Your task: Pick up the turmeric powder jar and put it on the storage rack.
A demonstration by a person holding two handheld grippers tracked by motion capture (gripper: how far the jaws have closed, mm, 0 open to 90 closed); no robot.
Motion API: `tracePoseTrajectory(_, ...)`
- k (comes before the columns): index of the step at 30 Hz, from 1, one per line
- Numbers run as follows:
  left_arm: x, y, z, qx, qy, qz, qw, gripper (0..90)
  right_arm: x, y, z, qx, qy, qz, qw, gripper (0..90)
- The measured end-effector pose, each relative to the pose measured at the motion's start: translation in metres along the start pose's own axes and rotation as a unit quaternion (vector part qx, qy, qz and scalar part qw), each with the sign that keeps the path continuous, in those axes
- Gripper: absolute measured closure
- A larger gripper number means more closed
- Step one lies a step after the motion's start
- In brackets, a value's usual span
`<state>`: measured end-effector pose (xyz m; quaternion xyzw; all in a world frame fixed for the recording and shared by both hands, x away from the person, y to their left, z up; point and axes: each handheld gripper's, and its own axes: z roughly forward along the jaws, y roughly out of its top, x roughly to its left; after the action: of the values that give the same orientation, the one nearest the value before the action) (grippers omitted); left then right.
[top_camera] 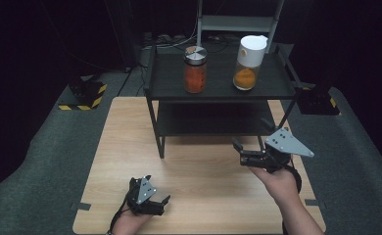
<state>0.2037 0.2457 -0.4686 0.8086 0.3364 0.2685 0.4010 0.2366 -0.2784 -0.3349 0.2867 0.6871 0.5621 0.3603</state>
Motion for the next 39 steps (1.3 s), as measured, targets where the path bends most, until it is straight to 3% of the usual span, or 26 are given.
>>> tracePoseTrajectory(24,-0.002,0.0,0.0,-0.001,0.004,-0.001,1.0,1.1,0.017,-0.061,-0.003,0.053,0.013,0.0,0.9985,0.3)
tracePoseTrajectory(39,-0.003,0.001,0.001,0.002,0.006,0.003,1.0,1.1,0.023,-0.109,-0.004,0.101,0.016,0.011,0.9947,0.3)
